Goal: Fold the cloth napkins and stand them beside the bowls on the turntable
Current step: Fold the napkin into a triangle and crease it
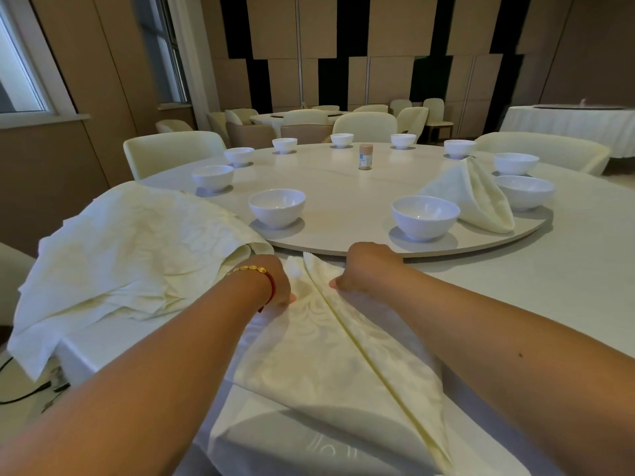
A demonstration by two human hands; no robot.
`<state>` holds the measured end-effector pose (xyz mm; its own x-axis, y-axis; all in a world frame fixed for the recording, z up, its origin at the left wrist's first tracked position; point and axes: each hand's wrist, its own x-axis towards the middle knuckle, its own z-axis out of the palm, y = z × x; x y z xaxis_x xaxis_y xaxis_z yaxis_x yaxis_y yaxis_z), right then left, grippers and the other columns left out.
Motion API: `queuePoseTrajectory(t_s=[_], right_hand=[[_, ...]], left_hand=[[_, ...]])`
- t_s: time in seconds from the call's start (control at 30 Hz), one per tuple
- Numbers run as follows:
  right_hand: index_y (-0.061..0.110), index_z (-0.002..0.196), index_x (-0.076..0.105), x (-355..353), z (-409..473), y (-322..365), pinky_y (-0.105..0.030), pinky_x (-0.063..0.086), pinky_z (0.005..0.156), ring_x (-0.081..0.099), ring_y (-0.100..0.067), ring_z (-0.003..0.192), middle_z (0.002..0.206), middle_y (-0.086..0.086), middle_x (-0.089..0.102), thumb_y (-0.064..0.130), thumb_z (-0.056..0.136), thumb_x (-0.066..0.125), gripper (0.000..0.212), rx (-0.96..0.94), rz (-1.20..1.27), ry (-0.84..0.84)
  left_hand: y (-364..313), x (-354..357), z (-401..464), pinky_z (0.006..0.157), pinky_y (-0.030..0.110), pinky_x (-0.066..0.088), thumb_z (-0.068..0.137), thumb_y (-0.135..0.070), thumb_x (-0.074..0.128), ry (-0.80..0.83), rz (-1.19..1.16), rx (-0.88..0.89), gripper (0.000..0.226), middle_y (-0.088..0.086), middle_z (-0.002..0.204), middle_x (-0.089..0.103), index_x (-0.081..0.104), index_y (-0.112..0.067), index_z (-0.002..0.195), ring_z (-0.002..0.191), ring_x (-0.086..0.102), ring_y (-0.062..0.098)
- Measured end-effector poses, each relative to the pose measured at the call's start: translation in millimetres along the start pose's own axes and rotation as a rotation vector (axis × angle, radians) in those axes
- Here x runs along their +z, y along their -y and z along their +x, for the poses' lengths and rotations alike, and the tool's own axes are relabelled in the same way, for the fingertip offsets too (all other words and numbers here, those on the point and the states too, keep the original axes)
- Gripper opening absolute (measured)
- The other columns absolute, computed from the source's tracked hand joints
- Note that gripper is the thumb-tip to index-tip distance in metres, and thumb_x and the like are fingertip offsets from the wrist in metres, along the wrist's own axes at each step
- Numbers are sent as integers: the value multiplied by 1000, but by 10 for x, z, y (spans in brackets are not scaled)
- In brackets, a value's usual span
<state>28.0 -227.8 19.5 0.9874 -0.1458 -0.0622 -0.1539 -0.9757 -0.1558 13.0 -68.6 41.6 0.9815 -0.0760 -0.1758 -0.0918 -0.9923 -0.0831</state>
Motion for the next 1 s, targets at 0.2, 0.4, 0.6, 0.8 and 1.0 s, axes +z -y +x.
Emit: queuePoseTrajectory(t_s=[0.2,0.4,0.6,0.8,1.0], right_hand=[[14,72,41,32,22,-2,-35,47,88,58,-28,99,73,0,47,60,80,65,53,62,81,81],[13,114,58,123,17,-51,-29,45,74,61,-25,103,100,0,64,51,79,71,53,27,275,-25],[12,134,52,-229,-150,-236,-26,40,79,57,-24,113,124,-5,61,40,81,74,64,-21,644,-270],[13,71,54,-1282,-396,-387,-28,31,53,48,-18,66,66,1,49,35,83,73,31,-135,668,-543],[-1,88,64,-1928,-805,-530,-28,35,63,47,-20,65,73,-6,51,38,81,75,42,-225,675,-713]], left_hand=[[1,-65,-73,94,26,38,100,-44,39,66,-20,18,50,10,134,48,56,-7,128,123,47,21],[103,195,61,61,21,39,87,-33,64,-64,-415,-40,24,-1,84,56,53,-14,76,79,54,16],[40,-21,-13,69,30,43,90,-35,56,-391,-509,84,25,-2,77,56,59,-11,94,77,53,20],[-126,-987,-261,75,31,40,95,-31,53,-736,-525,259,22,4,90,59,60,-12,105,86,54,26],[-157,-1512,-712,73,37,46,96,-38,52,-1011,-414,359,29,4,89,55,53,-9,101,82,53,24]])
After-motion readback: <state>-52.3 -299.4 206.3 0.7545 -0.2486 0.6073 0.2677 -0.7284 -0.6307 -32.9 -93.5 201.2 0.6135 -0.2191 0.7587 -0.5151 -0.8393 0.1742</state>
